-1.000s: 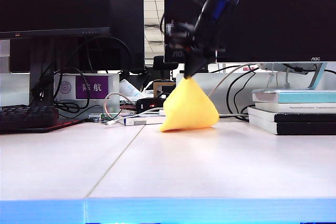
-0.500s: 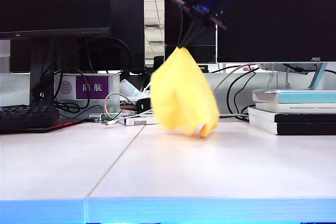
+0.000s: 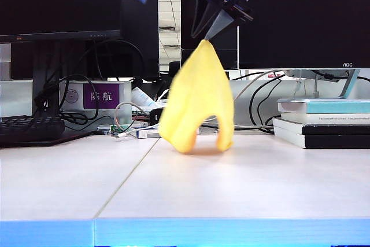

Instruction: Wipe the table from back to front using the rag.

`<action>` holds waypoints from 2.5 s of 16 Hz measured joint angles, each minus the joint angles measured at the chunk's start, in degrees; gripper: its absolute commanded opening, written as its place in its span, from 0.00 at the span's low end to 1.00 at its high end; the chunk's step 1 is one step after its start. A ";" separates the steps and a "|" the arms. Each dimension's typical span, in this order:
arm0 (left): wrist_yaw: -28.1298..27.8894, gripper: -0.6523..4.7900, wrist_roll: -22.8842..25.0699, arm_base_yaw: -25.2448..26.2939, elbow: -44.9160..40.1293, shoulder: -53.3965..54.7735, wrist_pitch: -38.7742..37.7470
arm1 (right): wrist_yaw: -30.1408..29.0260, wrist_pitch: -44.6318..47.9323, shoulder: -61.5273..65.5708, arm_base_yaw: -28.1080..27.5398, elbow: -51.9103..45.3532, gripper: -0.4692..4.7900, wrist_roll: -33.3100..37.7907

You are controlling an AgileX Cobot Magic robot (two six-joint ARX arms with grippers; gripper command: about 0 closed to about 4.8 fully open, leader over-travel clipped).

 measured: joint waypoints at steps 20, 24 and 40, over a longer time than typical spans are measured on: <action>9.90 0.11 2.27 3.02 0.11 20.96 28.72 | -6.71 -3.15 0.33 -0.22 8.04 0.08 1.88; 9.62 1.00 1.90 3.02 0.68 21.16 27.98 | -1.51 -4.09 -0.22 -0.28 13.49 0.21 1.84; 6.38 0.11 -2.69 3.08 12.70 -5.46 2.29 | 4.37 -9.35 -12.44 -0.70 13.46 0.08 -0.07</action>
